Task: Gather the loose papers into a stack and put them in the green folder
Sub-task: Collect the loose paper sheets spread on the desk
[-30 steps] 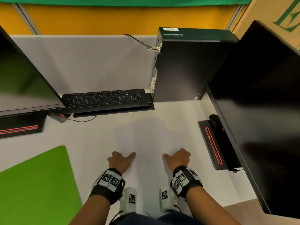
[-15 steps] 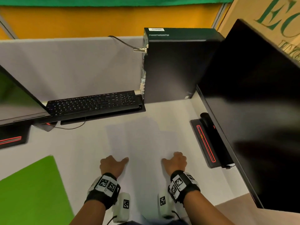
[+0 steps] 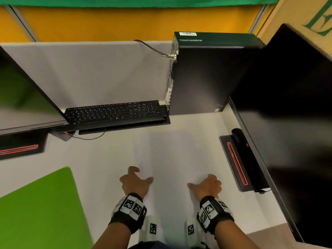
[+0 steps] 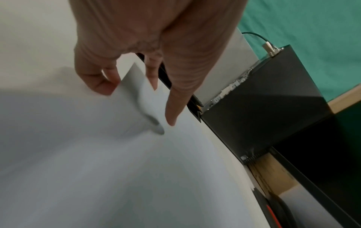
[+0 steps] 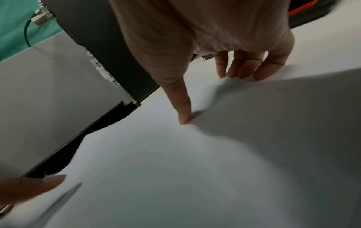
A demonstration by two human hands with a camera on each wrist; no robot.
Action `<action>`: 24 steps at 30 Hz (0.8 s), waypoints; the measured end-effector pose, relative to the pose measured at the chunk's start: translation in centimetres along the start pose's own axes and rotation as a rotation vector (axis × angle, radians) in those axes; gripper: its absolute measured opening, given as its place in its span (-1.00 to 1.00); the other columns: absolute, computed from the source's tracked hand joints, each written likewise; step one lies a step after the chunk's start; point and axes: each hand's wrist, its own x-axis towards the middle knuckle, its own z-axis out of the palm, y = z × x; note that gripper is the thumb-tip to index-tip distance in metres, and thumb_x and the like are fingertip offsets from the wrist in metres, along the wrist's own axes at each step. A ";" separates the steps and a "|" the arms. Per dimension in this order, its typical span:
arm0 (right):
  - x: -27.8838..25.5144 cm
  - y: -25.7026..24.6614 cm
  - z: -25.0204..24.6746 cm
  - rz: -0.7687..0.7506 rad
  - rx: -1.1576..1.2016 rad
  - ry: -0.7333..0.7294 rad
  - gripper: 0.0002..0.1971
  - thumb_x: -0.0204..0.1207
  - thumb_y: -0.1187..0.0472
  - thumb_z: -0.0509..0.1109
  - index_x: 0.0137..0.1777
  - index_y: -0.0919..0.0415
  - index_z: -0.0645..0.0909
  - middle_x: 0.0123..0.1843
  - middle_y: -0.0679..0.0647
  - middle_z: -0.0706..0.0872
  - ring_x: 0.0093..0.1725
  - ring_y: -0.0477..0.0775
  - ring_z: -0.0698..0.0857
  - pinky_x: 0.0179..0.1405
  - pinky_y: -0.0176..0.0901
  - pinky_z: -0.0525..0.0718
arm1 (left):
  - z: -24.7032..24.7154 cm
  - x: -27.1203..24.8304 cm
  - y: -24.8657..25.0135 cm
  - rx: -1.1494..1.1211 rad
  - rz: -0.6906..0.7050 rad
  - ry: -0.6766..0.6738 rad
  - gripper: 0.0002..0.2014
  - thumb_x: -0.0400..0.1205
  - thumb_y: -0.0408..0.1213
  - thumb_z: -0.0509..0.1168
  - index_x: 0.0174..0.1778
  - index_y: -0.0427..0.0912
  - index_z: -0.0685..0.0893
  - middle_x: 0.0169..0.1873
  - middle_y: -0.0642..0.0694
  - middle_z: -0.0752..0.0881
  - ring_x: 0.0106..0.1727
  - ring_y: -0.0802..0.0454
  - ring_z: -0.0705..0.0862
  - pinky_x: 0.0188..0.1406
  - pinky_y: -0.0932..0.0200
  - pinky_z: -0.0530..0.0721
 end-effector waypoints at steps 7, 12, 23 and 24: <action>0.1 0.2 0.2 -0.023 0.000 0.002 0.04 0.22 0.07 0.66 0.60 0.26 0.11 0.56 0.24 0.27 0.55 0.29 0.27 0.46 0.26 0.41 | -1.7 1.1 -0.2 -0.181 -0.104 -0.104 0.06 -0.01 0.13 0.61 0.39 -0.32 0.52 0.34 -0.24 0.65 0.32 -0.20 0.63 0.40 -0.03 0.56; -0.5 0.3 0.6 -0.028 -0.107 0.043 0.05 0.19 -0.10 0.63 0.58 0.19 0.12 0.55 0.20 0.19 0.54 0.26 0.20 0.43 0.26 0.36 | -1.6 0.5 0.2 -0.022 -0.007 -0.091 -0.19 0.10 0.07 0.54 0.29 -0.17 0.61 0.21 -0.18 0.70 0.27 -0.18 0.63 0.34 -0.02 0.57; -0.8 1.0 0.2 -0.043 -0.033 0.087 0.08 0.21 -0.05 0.64 0.60 0.30 0.10 0.59 0.25 0.21 0.56 0.29 0.22 0.52 0.19 0.33 | -0.6 0.7 0.3 -0.396 -0.088 -0.244 -0.23 0.28 -0.31 0.62 0.40 -0.35 0.47 0.28 -0.25 0.64 0.08 -0.11 0.62 0.12 0.08 0.59; -0.9 0.9 0.1 -0.033 -0.022 0.086 0.09 0.20 -0.03 0.65 0.60 0.32 0.10 0.58 0.26 0.22 0.55 0.29 0.23 0.52 0.18 0.36 | -0.5 0.7 0.3 -0.355 -0.076 -0.277 -0.25 0.22 -0.23 0.64 0.32 -0.36 0.57 0.26 -0.27 0.69 0.07 -0.14 0.66 0.12 0.08 0.61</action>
